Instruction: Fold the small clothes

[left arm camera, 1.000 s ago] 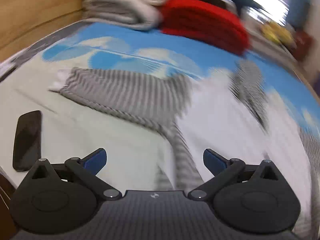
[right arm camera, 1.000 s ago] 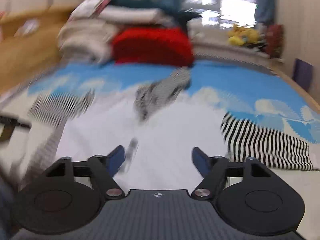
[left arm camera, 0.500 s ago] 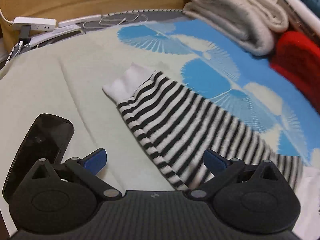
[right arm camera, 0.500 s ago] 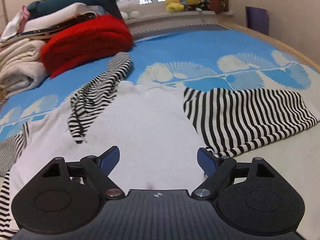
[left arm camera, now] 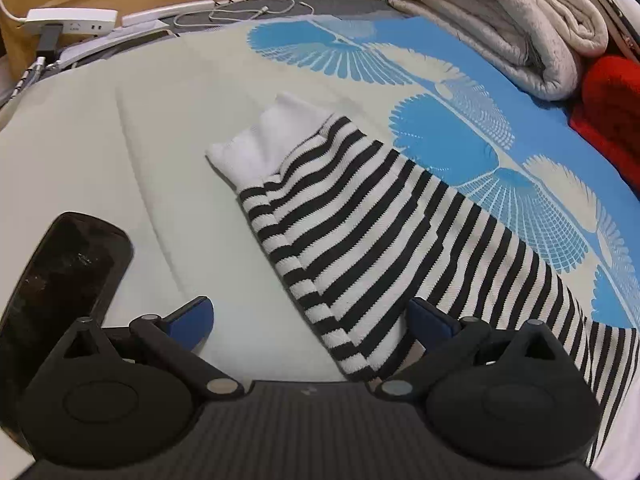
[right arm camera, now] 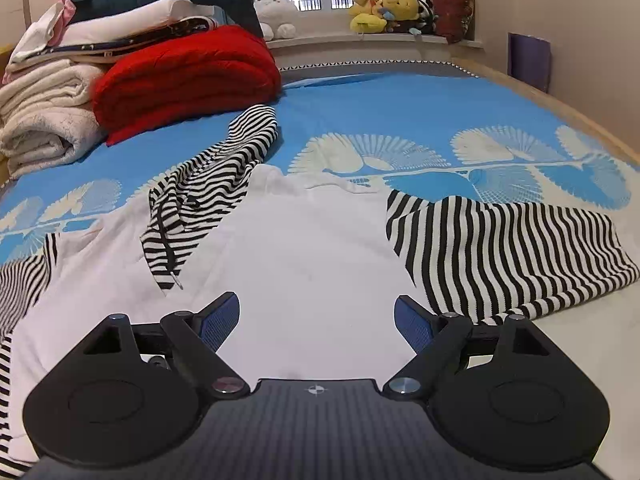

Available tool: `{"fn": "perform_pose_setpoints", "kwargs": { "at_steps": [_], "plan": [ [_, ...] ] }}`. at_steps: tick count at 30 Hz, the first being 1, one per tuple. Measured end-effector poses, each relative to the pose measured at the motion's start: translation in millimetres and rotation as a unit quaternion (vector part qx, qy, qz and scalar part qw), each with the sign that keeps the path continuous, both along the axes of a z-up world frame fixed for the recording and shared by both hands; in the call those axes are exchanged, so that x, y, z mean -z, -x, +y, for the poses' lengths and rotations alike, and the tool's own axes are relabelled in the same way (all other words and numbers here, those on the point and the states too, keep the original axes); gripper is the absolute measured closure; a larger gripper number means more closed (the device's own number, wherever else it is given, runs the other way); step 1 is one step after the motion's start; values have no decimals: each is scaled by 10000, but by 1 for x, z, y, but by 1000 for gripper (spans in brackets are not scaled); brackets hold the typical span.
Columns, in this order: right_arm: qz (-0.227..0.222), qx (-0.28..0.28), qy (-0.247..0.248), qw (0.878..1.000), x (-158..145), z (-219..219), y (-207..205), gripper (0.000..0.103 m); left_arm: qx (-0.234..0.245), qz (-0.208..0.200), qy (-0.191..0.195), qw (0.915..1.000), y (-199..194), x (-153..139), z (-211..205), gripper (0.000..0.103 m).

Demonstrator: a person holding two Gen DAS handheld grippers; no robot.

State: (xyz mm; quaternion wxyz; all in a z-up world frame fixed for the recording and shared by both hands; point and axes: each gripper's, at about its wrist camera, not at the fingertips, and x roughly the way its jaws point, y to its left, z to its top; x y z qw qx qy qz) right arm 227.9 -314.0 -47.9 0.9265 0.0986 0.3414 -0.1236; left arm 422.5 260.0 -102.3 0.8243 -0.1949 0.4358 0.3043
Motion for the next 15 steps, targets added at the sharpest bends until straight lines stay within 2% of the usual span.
{"fn": "perform_pose_setpoints", "kwargs": {
  "at_steps": [7, 9, 11, 12, 13, 14, 15],
  "plan": [
    [189, 112, 7, 9998, 8, -5, -6, 17, 323, -337, 232, 9986, -6, 2, 2, 0],
    [201, 126, -26, 9997, 9, -6, -7, 17, 337, -577, 551, 9962, -8, 0, 8, 0],
    [194, 114, -36, 9997, 9, -6, -7, 17, 169, -1017, 1139, 9881, -6, -2, 20, 4],
    [192, 95, -16, 9998, 9, -5, -7, 17, 16, -1200, 1403, 9828, -5, -4, 26, 33],
    [191, 84, 6, 9998, 9, -5, -7, 17, -129, -1326, 1631, 9776, -5, -7, 33, 85],
    [191, 79, 24, 9998, 9, -4, -7, 17, -208, -1367, 1816, 9736, -6, -9, 38, 100],
    [193, 68, 27, 9998, 9, -4, -7, 17, -335, -1446, 1926, 9700, -6, -13, 42, 99]
  ]
}}
